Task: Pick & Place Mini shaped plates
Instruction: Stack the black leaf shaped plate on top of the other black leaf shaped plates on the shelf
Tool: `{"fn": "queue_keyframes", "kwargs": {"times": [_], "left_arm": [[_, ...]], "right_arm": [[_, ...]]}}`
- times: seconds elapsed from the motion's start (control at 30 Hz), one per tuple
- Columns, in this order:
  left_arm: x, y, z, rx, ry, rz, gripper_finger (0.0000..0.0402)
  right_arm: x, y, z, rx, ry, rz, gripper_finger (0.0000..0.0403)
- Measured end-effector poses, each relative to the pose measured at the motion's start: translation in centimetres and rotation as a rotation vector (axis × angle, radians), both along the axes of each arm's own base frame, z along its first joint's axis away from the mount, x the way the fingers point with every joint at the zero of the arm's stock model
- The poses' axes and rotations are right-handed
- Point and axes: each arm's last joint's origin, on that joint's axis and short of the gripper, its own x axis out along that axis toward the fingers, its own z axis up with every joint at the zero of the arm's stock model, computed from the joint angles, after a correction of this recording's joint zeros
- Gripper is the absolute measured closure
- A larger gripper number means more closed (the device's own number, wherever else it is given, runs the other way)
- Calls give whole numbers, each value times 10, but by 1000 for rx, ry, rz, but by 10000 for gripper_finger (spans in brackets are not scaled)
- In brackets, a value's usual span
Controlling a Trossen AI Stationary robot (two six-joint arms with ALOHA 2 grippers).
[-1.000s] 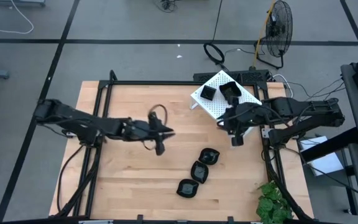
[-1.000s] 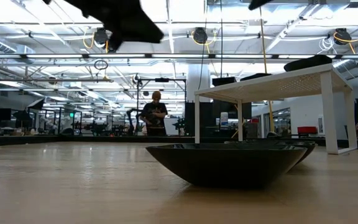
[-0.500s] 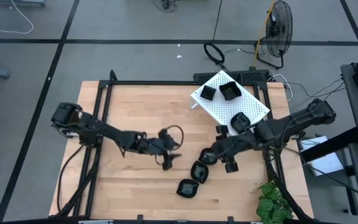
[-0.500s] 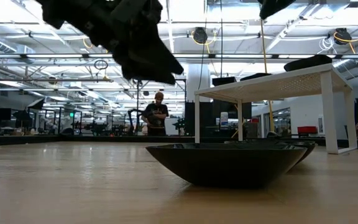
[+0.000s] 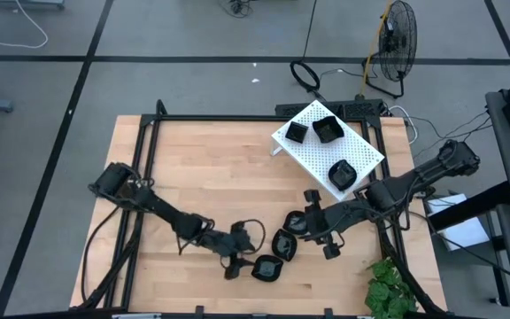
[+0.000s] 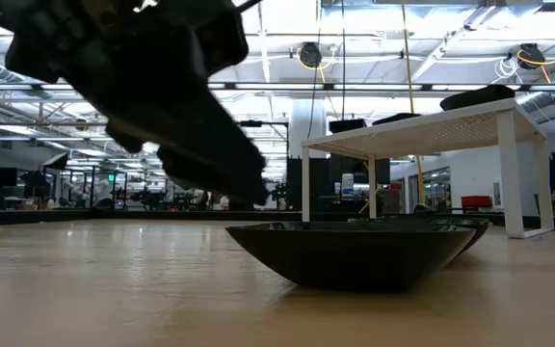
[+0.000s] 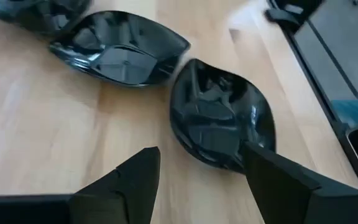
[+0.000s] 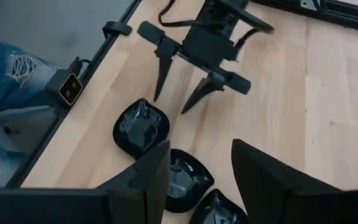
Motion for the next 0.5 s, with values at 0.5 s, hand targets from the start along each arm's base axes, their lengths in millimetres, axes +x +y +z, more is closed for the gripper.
{"fn": "queue_keyframes", "kwargs": {"times": [0.5], "left_arm": [[22, 7, -19, -10, 58, 72, 169]], "right_arm": [[6, 3, -14, 32, -81, 5, 245]]}}
